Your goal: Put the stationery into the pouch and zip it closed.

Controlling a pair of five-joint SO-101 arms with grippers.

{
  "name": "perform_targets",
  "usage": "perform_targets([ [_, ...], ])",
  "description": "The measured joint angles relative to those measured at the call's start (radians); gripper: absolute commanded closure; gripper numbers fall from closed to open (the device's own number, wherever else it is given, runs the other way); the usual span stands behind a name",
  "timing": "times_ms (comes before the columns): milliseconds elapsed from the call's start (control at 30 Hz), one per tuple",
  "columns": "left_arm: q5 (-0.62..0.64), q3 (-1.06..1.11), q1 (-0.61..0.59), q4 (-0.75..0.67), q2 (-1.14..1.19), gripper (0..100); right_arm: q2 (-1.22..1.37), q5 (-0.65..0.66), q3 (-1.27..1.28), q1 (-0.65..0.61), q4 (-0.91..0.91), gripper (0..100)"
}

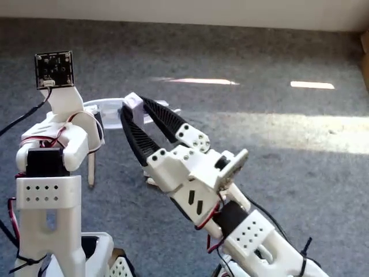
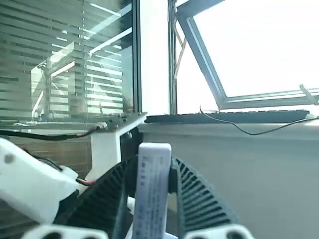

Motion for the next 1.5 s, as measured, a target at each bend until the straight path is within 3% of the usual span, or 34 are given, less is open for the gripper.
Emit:
perform_targets([
  [267,0.0,0.0,0.0,0.0,0.0,99,0.336,0.0,0.0,0.009,-0.224,99.5],
  [567,0.0,0.0,0.002,0.0,0.0,99,0.457,-0.003,-0.003,0.058,-0.365,99.5],
  [967,0.0,0.0,0.003,0.0,0.0,99,0.457,-0.003,0.025,0.058,-0.368,99.5],
  [1200,0.0,0.0,0.005,0.0,0.0,99,0.371,0.112,0.117,0.041,-0.37,99.5],
  [1500,0.0,0.0,0.005,0.0,0.002,99,0.15,0.137,0.164,0.012,-0.078,99.5],
])
